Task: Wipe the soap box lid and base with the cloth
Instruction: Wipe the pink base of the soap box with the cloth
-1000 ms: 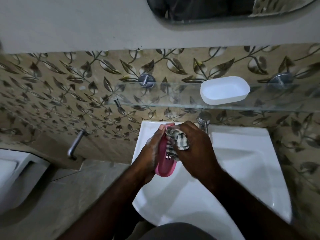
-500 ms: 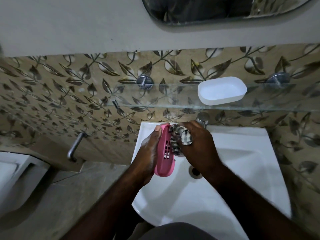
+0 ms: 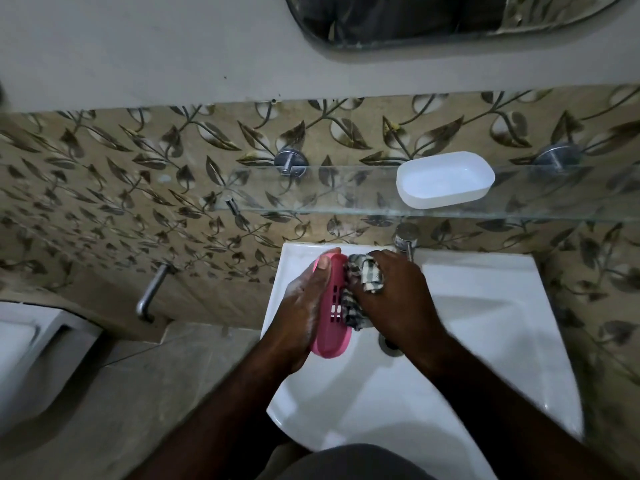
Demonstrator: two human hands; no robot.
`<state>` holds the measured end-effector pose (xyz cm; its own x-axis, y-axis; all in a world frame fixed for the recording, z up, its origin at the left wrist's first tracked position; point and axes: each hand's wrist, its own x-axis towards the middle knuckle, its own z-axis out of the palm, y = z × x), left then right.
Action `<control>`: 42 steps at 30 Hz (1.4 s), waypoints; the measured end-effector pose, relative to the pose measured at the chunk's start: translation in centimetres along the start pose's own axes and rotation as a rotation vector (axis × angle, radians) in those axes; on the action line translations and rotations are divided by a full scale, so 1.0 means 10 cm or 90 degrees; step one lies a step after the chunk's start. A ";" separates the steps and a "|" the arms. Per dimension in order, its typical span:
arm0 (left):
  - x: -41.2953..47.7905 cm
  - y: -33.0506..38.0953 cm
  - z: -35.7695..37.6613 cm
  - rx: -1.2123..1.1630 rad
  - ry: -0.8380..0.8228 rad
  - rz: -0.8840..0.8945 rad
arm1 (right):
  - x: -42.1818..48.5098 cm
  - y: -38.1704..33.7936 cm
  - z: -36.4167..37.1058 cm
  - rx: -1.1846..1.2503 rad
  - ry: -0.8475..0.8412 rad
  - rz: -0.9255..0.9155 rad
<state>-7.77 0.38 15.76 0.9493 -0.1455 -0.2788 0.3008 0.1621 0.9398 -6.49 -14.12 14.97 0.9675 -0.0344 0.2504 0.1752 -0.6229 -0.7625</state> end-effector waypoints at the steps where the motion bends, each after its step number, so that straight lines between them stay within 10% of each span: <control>1: 0.00 0.01 -0.01 0.000 0.004 0.014 | -0.04 0.01 0.04 -0.004 -0.013 0.003; 6: 0.04 0.02 -0.02 0.007 0.001 0.053 | -0.15 0.10 0.09 0.109 -0.209 0.086; 13: 0.07 -0.06 0.02 -0.053 -0.049 0.011 | 0.03 0.01 0.01 0.143 0.027 0.070; 20: 0.15 -0.03 -0.04 -0.035 -0.019 0.034 | -0.17 0.03 0.03 0.057 -0.223 0.063; 27: 0.16 -0.06 0.02 -0.067 -0.043 0.001 | 0.10 -0.04 -0.05 0.115 0.031 0.045; 35: 0.18 -0.04 -0.08 -0.047 0.024 0.028 | -0.23 0.11 0.15 0.092 -0.267 0.080; 42: 0.19 -0.02 0.06 -0.074 -0.014 -0.009 | 0.09 0.04 0.09 0.154 0.054 0.072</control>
<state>-6.09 -0.50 15.20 0.9429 -0.1697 -0.2867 0.3244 0.2720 0.9060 -5.37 -13.69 14.32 0.9664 -0.1646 0.1975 0.1160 -0.4067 -0.9062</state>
